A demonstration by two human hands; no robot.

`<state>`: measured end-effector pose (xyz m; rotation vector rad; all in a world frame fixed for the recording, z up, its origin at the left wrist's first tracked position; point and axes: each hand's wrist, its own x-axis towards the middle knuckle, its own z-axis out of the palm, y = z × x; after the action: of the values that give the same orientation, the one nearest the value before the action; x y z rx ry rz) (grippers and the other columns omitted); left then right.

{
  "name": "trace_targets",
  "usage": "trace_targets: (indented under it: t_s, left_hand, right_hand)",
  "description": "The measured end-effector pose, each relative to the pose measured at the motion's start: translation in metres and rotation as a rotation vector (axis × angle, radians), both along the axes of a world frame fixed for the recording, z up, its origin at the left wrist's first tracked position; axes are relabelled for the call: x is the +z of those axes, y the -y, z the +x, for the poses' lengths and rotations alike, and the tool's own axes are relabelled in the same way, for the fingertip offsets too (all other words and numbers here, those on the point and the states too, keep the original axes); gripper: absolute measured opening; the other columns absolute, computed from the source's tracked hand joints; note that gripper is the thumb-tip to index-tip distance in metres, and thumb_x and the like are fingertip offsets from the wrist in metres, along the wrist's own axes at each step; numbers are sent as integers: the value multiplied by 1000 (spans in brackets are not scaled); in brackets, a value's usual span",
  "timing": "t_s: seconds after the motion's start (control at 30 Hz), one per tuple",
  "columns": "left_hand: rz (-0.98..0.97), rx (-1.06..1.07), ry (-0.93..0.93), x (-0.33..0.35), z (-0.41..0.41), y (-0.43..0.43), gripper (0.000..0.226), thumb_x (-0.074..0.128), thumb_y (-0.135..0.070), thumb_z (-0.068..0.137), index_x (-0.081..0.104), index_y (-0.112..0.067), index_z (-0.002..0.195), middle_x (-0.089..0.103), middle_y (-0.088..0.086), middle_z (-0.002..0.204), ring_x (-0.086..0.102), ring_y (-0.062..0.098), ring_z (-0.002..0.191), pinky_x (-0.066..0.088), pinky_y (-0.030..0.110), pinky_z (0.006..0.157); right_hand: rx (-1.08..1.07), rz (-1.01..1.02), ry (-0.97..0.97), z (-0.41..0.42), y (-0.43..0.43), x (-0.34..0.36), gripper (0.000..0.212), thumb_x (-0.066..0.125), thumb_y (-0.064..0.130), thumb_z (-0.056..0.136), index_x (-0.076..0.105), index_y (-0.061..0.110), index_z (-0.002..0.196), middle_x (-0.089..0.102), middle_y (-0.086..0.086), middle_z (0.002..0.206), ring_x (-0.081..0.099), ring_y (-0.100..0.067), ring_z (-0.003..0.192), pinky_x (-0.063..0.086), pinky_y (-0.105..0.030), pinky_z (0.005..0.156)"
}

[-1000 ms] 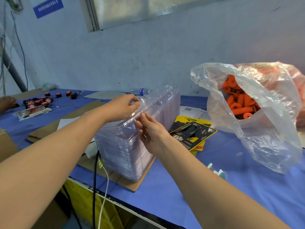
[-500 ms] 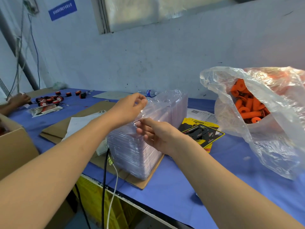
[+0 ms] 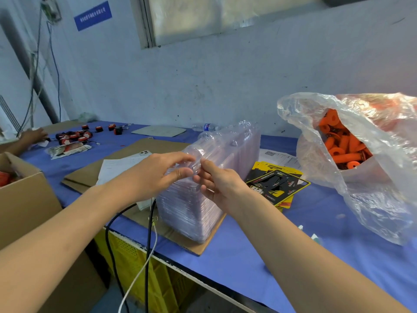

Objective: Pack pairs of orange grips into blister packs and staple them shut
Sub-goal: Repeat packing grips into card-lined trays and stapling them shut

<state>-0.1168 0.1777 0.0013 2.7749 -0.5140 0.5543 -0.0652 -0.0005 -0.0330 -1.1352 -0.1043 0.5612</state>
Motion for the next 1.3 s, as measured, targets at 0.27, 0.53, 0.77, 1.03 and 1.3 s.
trace_targets:
  t_s: [0.27,0.53,0.77,1.03,1.3]
  left_hand:
    - [126,9,19,12,2,6,67,33,-72,86,53,-31,134,64,-9,125,57,-1,105,49,24,88]
    - [701,-100,475,22,-4,13,33,38,-19,103,64,-3,94,51,1,56,47,17,37,36,28,30]
    - [120,406,707,78,24,8,26,32,-15,104,53,0,108,66,20,82,62,42,64,48,52,58]
    - [-544,314,882,187,22,0,17,33,-33,100,44,-41,89,55,-16,72,55,7,56,45,24,46]
    - [-133,99,954,156,-34,50,12,46,-39,103,51,-28,100,64,-7,81,64,16,68,51,37,63]
  right_hand:
    - [68,-29,92,-2,9,-4,24,65,35,94,67,11,93,69,4,72,68,-8,64,49,-18,50]
    - [68,-35,111,-4,13,-5,20,62,31,97,67,11,99,68,4,74,67,-10,61,49,-19,49]
    - [35,-138,129,-4,9,-5,15,64,18,95,65,4,99,68,-2,70,66,-12,56,51,-21,49]
    - [-296,-246,194,15,29,36,55,56,45,95,43,13,138,59,-2,106,60,-12,70,48,-23,46]
    - [-150,199,0,23,54,91,55,58,49,95,41,15,134,53,-13,106,64,-28,91,61,-44,63]
